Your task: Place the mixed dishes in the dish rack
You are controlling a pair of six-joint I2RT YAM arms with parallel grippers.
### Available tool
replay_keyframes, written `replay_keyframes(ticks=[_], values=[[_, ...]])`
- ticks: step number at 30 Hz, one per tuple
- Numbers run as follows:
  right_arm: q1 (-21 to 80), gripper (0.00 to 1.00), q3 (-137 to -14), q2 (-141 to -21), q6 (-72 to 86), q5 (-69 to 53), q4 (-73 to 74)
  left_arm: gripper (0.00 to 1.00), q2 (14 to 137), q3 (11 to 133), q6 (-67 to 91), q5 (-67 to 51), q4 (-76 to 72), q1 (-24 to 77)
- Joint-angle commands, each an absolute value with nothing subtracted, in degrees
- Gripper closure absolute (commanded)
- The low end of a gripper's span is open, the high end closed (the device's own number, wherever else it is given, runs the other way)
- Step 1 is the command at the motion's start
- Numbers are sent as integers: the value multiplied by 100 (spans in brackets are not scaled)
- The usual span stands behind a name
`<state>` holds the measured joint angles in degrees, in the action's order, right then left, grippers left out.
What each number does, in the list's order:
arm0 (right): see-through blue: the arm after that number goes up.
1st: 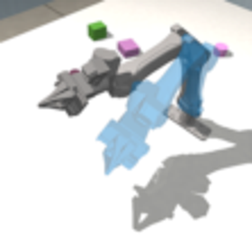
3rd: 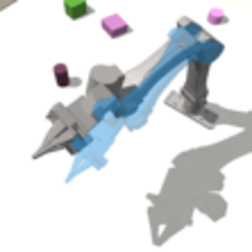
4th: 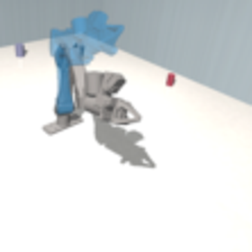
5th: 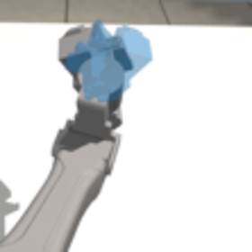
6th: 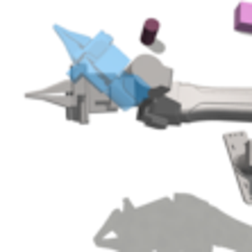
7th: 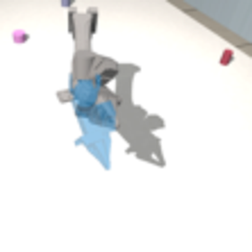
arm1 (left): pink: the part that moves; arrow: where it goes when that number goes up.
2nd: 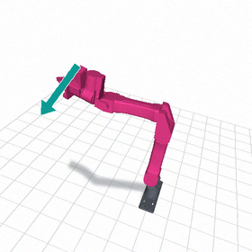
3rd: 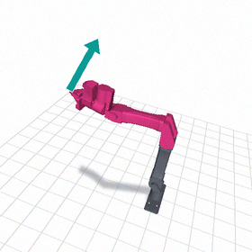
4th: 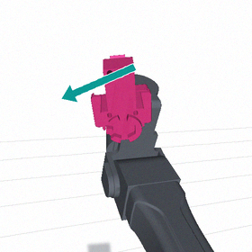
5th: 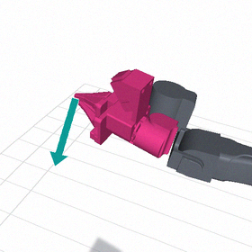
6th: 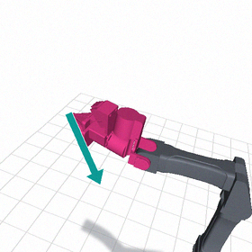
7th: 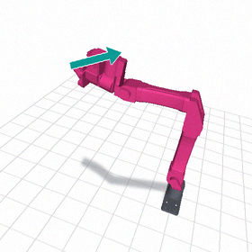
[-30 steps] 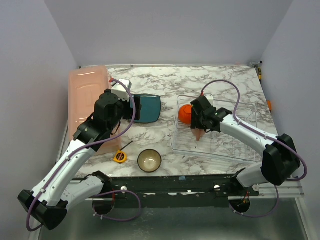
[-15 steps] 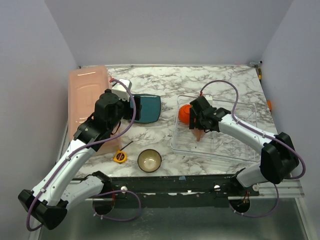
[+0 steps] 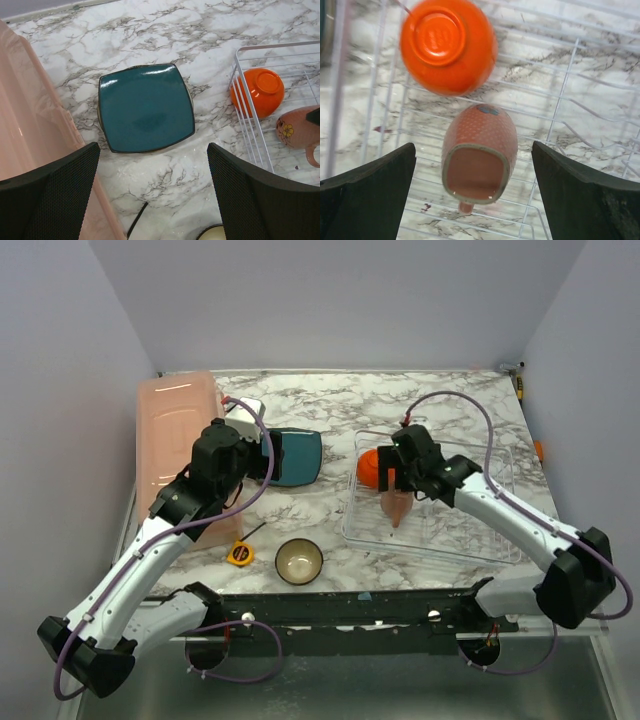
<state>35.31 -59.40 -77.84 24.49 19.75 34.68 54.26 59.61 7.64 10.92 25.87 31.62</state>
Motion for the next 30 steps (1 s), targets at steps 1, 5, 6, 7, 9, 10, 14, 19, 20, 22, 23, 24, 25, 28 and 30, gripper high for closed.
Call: replay_keyframes(ticks=[1, 5, 6, 7, 9, 10, 14, 19, 20, 22, 23, 24, 25, 28, 30], values=[[3568, 0, -6206, -6987, 2313, 1733, 3377, 12, 5467, 6098, 769, 993, 2601, 3183], [3568, 0, -5858, -6509, 2453, 1354, 3150, 12, 5504, 6128, 782, 1001, 2598, 3181], [3568, 0, -5752, -6393, 2484, 1307, 3109, 12, 5525, 6143, 799, 997, 2614, 3188], [3568, 0, -5663, -6309, 2523, 1291, 3054, 12, 5549, 6179, 804, 982, 2624, 3184], [3564, 0, -5554, -6196, 2546, 1208, 3029, 12, 5608, 6266, 830, 967, 2703, 3186], [3568, 0, -5532, -6200, 2533, 1133, 3048, 12, 5649, 6319, 854, 938, 2751, 3183], [3568, 0, -5618, -6439, 2481, 1047, 3394, 12, 5753, 6634, 968, 664, 3010, 3188], [3584, 0, -5736, -6902, 2862, 1578, 4047, 12, 5779, 6987, 1344, 150, 3352, 3188], [3613, 0, -5648, -6918, 2930, 1665, 4003, 12, 5787, 7033, 1433, 53, 3436, 3182], [3643, 0, -5484, -6991, 2994, 1730, 3839, 12, 5776, 7072, 1634, -175, 3546, 3186], [3664, 0, -5460, -7069, 3033, 1758, 3802, 12, 5754, 7064, 1736, -314, 3582, 3182], [3702, 0, -5455, -7168, 3086, 1794, 3774, 12, 5725, 7050, 1801, -412, 3586, 3185], [3761, 0, -5443, -7250, 3113, 1847, 3711, 12, 5697, 7040, 1861, -512, 3585, 3182], [3930, 1, -5471, -7607, 3177, 2083, 3608, 12, 5700, 7158, 1855, -564, 3626, 3178], [3944, 3, -5540, -7846, 3230, 2315, 3692, 12, 5759, 7327, 1740, -369, 3716, 3182]])
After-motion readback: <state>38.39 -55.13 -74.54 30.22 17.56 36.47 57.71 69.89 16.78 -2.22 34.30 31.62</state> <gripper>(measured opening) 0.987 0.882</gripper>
